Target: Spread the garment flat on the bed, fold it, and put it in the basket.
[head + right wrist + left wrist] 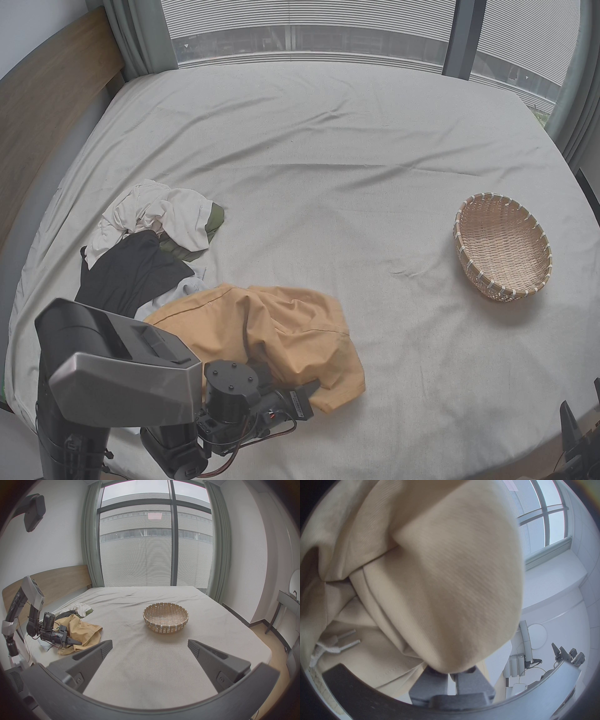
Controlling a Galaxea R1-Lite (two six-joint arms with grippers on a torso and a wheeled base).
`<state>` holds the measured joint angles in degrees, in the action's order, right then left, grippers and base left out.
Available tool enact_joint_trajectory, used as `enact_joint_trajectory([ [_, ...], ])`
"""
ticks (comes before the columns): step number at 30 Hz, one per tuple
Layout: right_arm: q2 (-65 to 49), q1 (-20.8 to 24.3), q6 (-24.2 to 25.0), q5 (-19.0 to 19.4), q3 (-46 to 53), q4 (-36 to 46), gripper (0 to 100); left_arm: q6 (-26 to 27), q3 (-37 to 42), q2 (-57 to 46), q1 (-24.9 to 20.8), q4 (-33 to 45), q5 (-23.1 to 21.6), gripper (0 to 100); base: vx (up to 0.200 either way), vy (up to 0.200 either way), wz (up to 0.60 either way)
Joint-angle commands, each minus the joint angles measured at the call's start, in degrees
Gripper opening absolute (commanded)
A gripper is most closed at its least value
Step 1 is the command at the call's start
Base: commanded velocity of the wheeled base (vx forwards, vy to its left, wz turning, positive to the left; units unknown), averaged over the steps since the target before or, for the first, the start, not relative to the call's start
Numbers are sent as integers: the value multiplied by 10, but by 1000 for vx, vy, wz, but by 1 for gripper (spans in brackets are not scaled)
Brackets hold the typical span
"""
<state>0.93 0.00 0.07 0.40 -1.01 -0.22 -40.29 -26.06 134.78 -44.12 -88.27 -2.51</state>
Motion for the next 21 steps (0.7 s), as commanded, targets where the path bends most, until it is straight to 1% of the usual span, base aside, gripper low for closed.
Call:
enact_joint_trajectory([
  [1,-9,0,0,0,10,0,100,-1,-12,-2,-11,0,-2,0,0,0,0],
  [13,-9,0,0,0,10,0,100,-1,-52,-2,-27,0,-9,0,0,0,0],
  [21,-9,0,0,0,10,0,100,0,-63,2,-39,0,-9,0,0,0,0],
])
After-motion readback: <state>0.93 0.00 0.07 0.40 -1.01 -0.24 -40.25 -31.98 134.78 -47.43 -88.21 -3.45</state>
